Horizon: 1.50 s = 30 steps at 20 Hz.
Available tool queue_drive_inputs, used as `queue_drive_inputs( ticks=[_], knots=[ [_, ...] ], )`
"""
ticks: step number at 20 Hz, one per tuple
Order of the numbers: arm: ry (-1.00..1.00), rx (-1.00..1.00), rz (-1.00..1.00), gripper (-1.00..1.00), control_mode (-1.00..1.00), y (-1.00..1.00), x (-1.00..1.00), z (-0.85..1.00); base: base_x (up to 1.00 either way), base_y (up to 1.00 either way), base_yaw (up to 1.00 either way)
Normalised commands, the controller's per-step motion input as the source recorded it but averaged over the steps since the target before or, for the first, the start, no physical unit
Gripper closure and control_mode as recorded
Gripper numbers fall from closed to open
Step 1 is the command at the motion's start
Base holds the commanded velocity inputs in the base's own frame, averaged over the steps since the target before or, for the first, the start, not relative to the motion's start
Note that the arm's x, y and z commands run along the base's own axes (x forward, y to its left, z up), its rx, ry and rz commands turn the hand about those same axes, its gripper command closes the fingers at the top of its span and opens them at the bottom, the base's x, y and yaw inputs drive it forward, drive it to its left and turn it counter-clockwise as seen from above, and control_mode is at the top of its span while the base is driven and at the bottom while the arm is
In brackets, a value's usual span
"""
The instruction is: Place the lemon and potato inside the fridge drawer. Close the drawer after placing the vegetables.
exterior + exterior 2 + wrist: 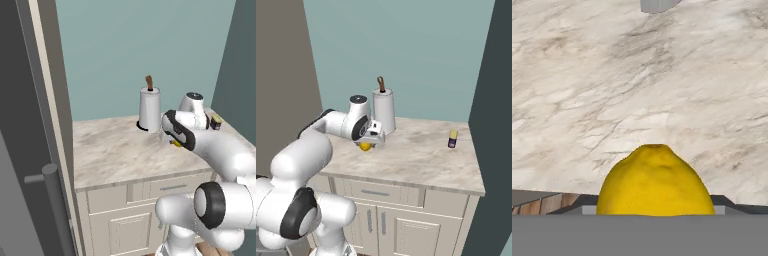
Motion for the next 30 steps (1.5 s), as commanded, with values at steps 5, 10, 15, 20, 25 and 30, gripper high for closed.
queue_drive_inputs(
  ticks=[5,10,15,20,25,30],
  knots=[
    [-0.09,0.0,0.0,1.0,-1.0,0.12,-0.67,0.91,0.0,0.0,0.0],
    [-0.05,0.0,0.0,1.0,-1.0,0.19,-0.48,0.25,0.0,0.0,0.0],
    [0.0,0.0,0.03,1.0,-1.0,0.2,-0.12,0.0,0.0,0.0,0.0],
    [0.0,0.0,0.02,1.0,-1.0,0.04,0.0,0.0,0.0,0.0,0.0],
    [0.0,0.0,0.0,1.0,1.0,-0.02,-0.05,0.0,-0.73,-0.32,-0.02],
    [0.0,0.0,0.0,1.0,1.0,0.0,0.0,0.0,-1.0,-0.39,-0.01]
  ],
)
